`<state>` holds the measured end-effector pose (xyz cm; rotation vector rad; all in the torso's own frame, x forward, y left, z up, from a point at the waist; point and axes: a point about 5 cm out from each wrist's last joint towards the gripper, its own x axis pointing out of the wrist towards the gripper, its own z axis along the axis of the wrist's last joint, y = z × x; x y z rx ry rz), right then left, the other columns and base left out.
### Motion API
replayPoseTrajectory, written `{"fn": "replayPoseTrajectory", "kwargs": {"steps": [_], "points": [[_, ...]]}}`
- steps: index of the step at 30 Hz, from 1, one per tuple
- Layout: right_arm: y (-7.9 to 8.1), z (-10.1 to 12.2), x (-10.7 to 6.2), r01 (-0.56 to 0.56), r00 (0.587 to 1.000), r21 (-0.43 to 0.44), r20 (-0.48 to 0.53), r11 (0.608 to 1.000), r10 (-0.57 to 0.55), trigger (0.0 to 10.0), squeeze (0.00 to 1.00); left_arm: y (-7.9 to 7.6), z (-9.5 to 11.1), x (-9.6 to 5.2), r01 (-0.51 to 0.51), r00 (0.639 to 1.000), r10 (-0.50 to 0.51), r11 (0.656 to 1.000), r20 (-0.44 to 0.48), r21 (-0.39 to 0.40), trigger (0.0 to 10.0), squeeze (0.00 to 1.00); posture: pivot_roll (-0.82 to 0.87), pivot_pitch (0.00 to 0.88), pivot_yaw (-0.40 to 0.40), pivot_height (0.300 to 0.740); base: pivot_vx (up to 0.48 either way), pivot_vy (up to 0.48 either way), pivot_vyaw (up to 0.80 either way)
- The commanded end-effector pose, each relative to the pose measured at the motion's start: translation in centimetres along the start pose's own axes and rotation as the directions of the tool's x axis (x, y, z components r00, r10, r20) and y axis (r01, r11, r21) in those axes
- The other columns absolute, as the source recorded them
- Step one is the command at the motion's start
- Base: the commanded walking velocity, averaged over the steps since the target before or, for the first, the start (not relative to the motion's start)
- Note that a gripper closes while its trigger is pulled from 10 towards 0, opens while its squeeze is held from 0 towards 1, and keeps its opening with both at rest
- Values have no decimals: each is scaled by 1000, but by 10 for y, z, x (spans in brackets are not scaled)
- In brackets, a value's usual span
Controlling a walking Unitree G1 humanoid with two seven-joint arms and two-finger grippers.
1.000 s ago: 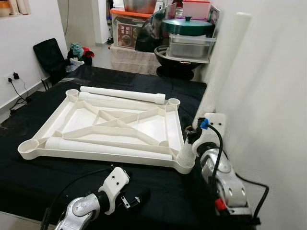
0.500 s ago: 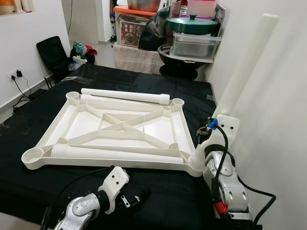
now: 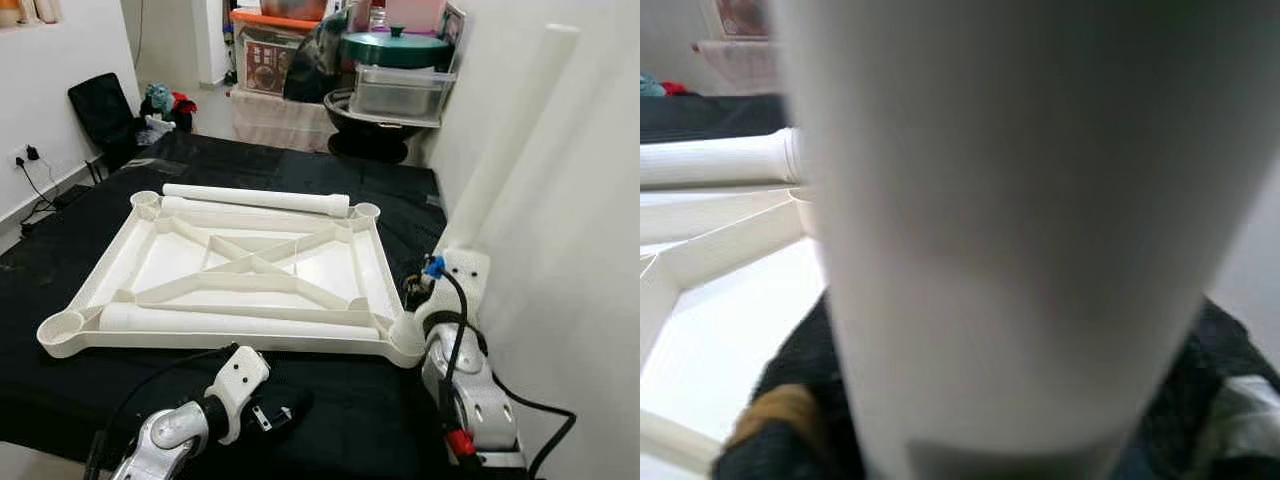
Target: Building children table
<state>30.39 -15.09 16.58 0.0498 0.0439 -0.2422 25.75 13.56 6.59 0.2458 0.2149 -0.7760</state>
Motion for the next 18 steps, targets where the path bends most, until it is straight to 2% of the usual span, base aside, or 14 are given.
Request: {"fn": "replayPoseTrajectory", "kwargs": {"steps": [1, 8, 11, 14, 18], "points": [[-8, -4, 1, 33, 999, -25, -22, 999, -34, 10000, 0, -2, -2, 1, 9, 1000, -9, 1000, -12, 1, 10000, 0, 50, 0, -104, 740, 0, 0, 0], [-17, 17, 6, -18, 998, -7, 63, 1000, 18, 10000, 0, -2, -1, 1, 14, 1000, -14, 1000, -11, 1, 10000, 0, 45, 0, -100, 740, 0, 0, 0], [-15, 30, 5, -140, 983, 38, 123, 989, 134, 10000, 0, -2, -1, 1, 16, 1000, -16, 1000, -11, 1, 10000, 0, 42, 0, -97, 740, 0, 0, 0], [-14, 31, 5, -157, 980, 42, 129, 987, 151, 10000, 0, -2, -1, 1, 16, 1000, -16, 1000, -11, 1, 10000, 0, 42, 0, -97, 740, 0, 0, 0], [-13, 32, 6, -268, 957, 49, 128, 962, 260, 10000, 0, -1, -1, 2, 19, 1000, -19, 1000, -11, 5, 10000, 0, 45, 0, -96, 740, 0, 0, 0]]}}
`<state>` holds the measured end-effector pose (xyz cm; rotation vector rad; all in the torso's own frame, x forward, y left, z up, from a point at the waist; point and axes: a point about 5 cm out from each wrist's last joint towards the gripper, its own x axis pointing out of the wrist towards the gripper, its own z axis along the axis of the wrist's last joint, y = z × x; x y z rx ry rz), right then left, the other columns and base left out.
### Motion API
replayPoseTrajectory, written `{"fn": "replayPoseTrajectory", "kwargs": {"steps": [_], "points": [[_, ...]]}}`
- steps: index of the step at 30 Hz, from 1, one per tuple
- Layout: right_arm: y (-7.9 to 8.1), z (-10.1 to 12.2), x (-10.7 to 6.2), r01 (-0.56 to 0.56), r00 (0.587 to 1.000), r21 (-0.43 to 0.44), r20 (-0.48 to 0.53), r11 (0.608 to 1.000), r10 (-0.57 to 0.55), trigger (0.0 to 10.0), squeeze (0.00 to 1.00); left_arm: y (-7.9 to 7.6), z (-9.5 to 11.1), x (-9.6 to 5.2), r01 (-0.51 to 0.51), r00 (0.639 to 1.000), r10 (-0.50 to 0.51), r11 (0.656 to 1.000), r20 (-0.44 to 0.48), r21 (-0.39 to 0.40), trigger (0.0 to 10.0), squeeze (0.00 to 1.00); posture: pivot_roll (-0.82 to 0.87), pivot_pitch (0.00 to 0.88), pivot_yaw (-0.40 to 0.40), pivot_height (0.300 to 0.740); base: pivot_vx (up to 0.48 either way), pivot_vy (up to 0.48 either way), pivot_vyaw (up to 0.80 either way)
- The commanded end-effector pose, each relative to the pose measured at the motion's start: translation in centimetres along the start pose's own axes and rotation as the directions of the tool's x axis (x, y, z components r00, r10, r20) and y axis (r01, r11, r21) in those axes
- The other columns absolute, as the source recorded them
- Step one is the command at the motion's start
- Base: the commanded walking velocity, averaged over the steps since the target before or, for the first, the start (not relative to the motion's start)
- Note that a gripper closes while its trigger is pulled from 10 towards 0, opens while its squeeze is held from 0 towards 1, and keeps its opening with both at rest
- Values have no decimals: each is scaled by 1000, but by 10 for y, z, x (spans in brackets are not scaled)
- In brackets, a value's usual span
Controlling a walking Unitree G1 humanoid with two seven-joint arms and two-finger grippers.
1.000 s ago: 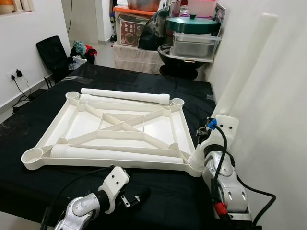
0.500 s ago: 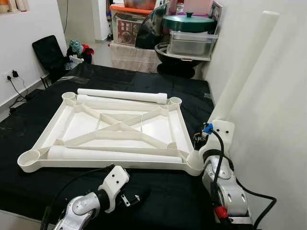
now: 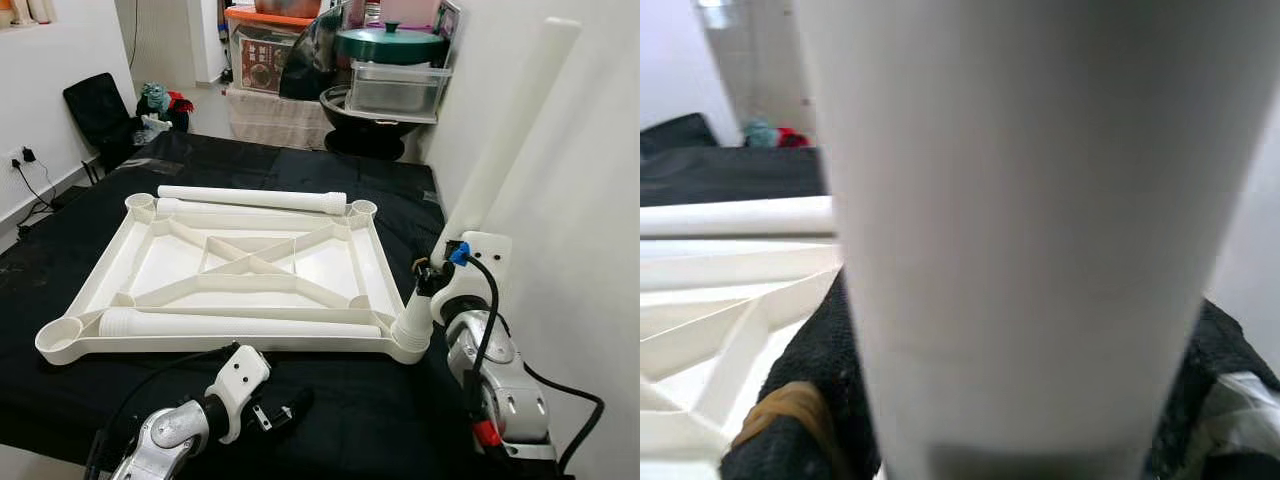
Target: Building children table
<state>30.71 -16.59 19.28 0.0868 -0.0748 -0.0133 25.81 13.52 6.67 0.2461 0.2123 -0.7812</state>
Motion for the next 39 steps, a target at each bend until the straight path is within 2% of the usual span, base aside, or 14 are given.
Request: {"fn": "replayPoseTrajectory", "kwargs": {"steps": [1, 6, 10, 11, 12, 24, 28, 29, 31, 32, 33, 35, 38, 39], "points": [[0, 4, 2, -64, 998, 30, 16, 998, 63, 10000, 0, -1, -1, 1, 14, 1000, -14, 1000, -14, 4, 10000, 0, 47, 0, -96, 740, 0, 0, 0], [-4, 4, 7, -200, 980, 73, 18, 977, 199, 10000, 0, 0, -2, 1, 15, 1000, -15, 1000, -15, 7, 10000, 0, 50, 0, -97, 740, 0, 0, 0], [-15, -1, 12, -207, 978, 84, -2, 975, 208, 10000, 0, 0, -2, 1, 16, 1000, -16, 1000, -14, 9, 10000, 0, 53, 0, -98, 740, 0, 0, 0], [-21, -4, 14, -204, 979, 84, -13, 975, 205, 8706, 0, 0, -1, 2, 16, 1000, -16, 1000, -14, 9, 10000, 0, 56, 0, -101, 740, 0, 0, 0], [-29, -7, 17, -197, 980, 77, -21, 977, 199, 0, 0, 0, -1, 2, 16, 1000, -15, 1000, -13, 10, 10000, 0, 58, 0, -102, 740, 0, 0, 0], [-35, -6, 19, -203, 979, 65, -6, 977, 204, 0, 0, -1, -2, 1, 17, 1000, -17, 1000, -16, 11, 10000, 0, 58, 0, -100, 740, 0, 0, 0], [-37, -5, 20, -137, 990, 58, -14, 989, 138, 0, 0, 0, -2, 1, 17, 1000, -17, 1000, -16, 12, 10000, 0, 56, 0, -99, 740, 0, 0, 0], [-45, -7, 21, 38, 998, 47, -54, 998, -35, 0, 0, 0, -2, 1, 17, 1000, -17, 1000, -17, 12, 10000, 0, 54, 0, -100, 740, 0, 0, 0], [-52, -9, 13, 295, 952, 28, -94, 955, -291, 0, 0, -1, -3, 1, 14, 1000, -13, 1000, -17, 9, 10000, 0, 60, 0, -105, 740, 0, 0, 0], [-52, -9, 13, 295, 952, 28, -94, 955, -291, 0, 0, -1, -3, 1, 14, 1000, -13, 1000, -17, 9, 10000, 0, 60, 0, -105, 740, 0, 0, 0], [-50, -11, 8, 364, 927, 35, -112, 931, -358, 0, 0, -1, -3, 1, 11, 1000, -11, 1000, -17, 6, 10000, 0, 61, 0, -105, 740, 0, 0, 0], [-50, -11, 8, 364, 927, 35, -112, 931, -358, 0, 0, -1, -3, 1, 11, 1000, -11, 1000, -17, 6, 10000, 0, 61, 0, -105, 740, 0, 0, 0], [-32, -17, 1, 384, 918, 70, -140, 921, -372, 0, 0, -2, -3, 0, 12, 1000, -12, 1000, -18, 6, 10000, 0, 66, 0, -103, 740, 0, 0, 0], [-20, -20, 0, 357, 927, 74, -155, 931, -343, 0, 0, -2, -4, 0, 13, 1000, -13, 1000, -20, 7, 10000, 0, 68, 0, -105, 740, 0, 0, 0]]}}
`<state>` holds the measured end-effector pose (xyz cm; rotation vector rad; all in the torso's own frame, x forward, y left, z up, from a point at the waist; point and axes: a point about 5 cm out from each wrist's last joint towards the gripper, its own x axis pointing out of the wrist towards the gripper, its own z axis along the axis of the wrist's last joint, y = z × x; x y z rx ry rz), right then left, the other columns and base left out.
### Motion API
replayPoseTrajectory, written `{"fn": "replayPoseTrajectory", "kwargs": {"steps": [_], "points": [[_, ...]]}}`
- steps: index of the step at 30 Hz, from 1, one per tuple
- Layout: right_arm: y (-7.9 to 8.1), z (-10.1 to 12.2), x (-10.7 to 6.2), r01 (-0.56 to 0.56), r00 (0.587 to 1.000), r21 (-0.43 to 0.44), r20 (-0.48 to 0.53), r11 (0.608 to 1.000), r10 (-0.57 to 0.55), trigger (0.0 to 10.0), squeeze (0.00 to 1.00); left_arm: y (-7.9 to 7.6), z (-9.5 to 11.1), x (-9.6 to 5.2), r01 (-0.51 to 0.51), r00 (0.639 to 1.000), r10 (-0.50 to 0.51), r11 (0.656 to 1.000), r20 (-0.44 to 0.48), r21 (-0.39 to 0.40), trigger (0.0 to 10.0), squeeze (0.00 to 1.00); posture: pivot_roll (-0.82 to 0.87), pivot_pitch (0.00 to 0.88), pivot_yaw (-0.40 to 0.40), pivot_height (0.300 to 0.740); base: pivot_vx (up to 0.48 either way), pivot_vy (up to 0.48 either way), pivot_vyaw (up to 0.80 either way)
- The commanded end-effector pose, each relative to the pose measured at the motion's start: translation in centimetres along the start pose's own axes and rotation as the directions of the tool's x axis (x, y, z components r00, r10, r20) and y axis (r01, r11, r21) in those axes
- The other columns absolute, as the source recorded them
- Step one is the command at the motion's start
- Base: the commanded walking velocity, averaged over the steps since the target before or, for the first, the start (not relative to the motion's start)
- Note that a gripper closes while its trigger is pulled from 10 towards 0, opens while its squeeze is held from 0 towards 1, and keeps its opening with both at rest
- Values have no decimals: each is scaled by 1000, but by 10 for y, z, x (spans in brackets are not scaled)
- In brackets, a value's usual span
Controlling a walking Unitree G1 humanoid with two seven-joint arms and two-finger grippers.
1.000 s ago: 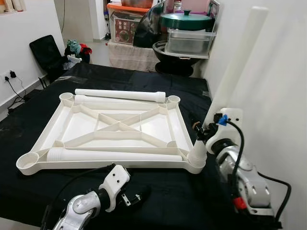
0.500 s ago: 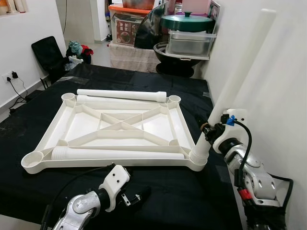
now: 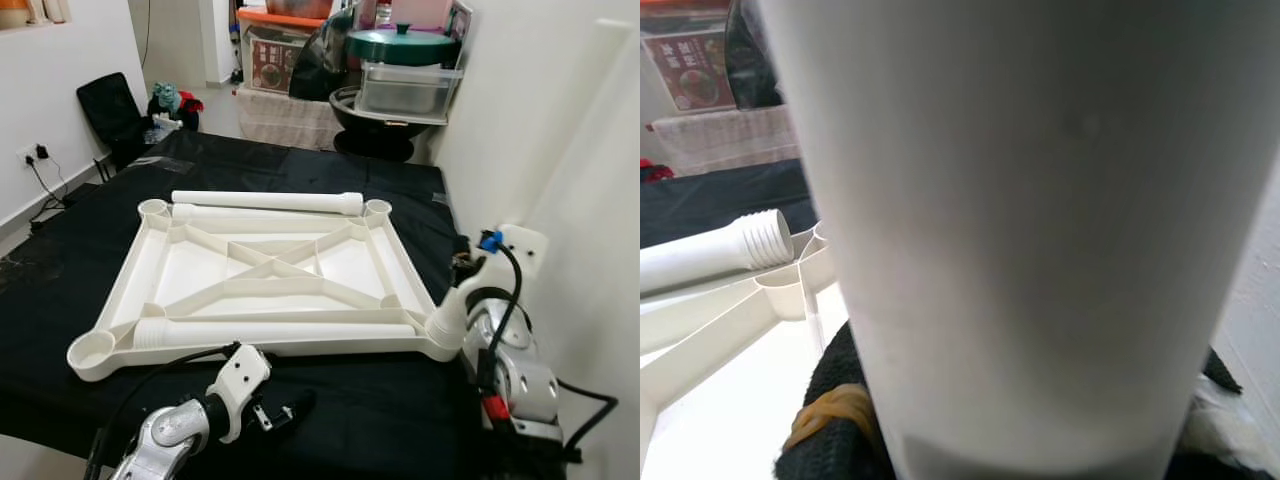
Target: Building children table
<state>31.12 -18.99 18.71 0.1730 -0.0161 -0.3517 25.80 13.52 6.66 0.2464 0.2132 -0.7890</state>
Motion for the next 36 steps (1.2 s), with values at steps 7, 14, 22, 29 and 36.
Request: {"fn": "replayPoseTrajectory", "kwargs": {"steps": [7, 14, 22, 29, 36], "points": [[21, -16, -10, -97, 993, -7, -72, 995, 97, 10000, 0, 2, -5, -2, -3, 1000, 3, 1000, -25, 11, 10000, 0, 67, 0, -108, 740, 0, 0, 0], [22, 0, -10, -93, 995, 3, -22, 996, 93, 10000, 1000, -3, -5, 0, 6, 1000, -6, 1000, -22, 4, 10000, 0, 60, 0, -106, 740, 0, 0, 0], [31, 11, -11, -341, 940, 25, 45, 940, 339, 10000, 0, -1, -4, 0, 9, 1000, -9, 1000, -23, 5, 10000, 0, 58, 0, -98, 740, 0, 0, 0], [12, 15, 1, -434, 900, 10, 34, 901, 434, 10000, 0, 0, -4, 1, 10, 1000, -10, 1000, -23, 10, 10000, 0, 59, 0, -99, 740, 0, 0, 0], [10, 11, 3, -539, 842, 77, 31, 839, 539, 275, 0, 0, -3, 1, 18, 1000, -18, 1000, -22, 12, 10000, 0, 63, 0, -97, 740, 0, 0, 0]]}}
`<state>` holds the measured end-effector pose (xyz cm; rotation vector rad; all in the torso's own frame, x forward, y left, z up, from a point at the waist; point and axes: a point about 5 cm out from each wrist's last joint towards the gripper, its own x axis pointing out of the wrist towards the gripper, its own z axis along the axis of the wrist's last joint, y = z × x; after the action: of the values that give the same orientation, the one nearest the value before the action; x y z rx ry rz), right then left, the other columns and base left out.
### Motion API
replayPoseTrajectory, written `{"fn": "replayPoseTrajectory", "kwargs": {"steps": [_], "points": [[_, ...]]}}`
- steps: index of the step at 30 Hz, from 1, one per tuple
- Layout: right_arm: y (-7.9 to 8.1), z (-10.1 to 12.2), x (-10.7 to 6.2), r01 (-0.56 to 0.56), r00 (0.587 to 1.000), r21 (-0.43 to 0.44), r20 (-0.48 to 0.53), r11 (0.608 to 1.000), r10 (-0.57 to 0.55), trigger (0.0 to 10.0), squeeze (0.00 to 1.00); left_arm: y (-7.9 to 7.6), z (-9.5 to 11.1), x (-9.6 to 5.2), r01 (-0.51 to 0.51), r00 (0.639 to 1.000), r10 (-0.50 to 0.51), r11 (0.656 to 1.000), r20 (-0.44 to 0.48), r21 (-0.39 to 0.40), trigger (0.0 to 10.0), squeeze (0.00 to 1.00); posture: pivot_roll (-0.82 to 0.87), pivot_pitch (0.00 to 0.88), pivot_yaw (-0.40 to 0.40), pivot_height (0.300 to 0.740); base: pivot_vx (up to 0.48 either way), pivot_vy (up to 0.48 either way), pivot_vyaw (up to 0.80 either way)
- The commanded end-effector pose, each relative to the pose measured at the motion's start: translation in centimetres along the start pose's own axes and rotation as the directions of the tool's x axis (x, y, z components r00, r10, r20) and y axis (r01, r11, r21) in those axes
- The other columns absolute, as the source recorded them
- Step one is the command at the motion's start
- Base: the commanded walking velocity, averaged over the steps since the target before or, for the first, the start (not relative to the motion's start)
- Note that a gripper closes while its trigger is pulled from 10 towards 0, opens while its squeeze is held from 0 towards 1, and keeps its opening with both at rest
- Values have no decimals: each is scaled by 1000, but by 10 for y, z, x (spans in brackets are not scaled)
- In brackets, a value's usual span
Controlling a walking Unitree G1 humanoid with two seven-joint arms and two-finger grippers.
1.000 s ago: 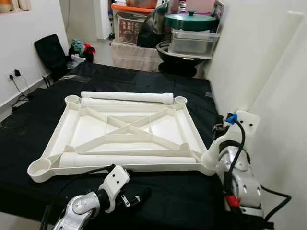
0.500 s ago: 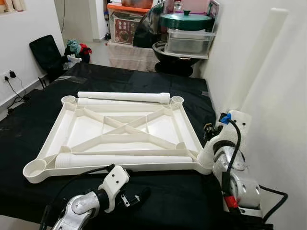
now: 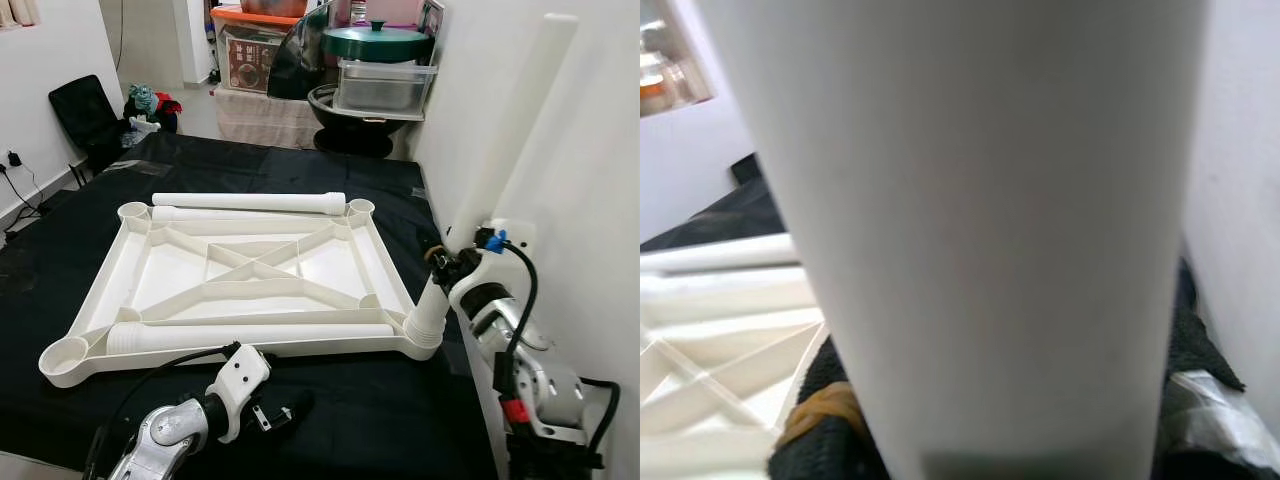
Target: Building children table
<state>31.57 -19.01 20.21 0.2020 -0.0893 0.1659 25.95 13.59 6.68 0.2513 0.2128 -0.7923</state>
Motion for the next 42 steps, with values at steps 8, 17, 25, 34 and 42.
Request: {"fn": "replayPoseTrajectory", "kwargs": {"steps": [8, 17, 25, 34, 42], "points": [[-2, -5, 2, 14, 1000, 0, 2, 1000, -14, 0, 0, 1, -3, 0, 16, 1000, -15, 1000, -21, 15, 10000, 0, 63, 0, -90, 740, 0, 0, 0], [-18, -5, -13, 494, 869, -68, 14, 867, -495, 0, 0, 0, -3, -1, 17, 1000, -17, 1000, -23, 16, 10000, 0, 61, 0, -87, 740, 0, 0, 0], [17, -13, -19, 568, 822, -91, 14, 818, -569, 0, 0, 0, -2, 1, 22, 999, -21, 1000, -24, 19, 10000, 0, 64, 0, -87, 740, 0, 0, 0], [28, -8, -8, 444, 896, -77, 27, 893, -443, 10000, 957, -1, -3, 2, 19, 1000, -18, 1000, -23, 15, 10000, 0, 55, 0, -91, 740, 0, 0, 0], [30, 3, -2, 242, 968, -41, 77, 969, -239, 10000, 0, -1, -2, 4, 21, 1000, -21, 1000, -20, 14, 10000, 0, 49, 0, -90, 740, 0, 0, 0]]}}
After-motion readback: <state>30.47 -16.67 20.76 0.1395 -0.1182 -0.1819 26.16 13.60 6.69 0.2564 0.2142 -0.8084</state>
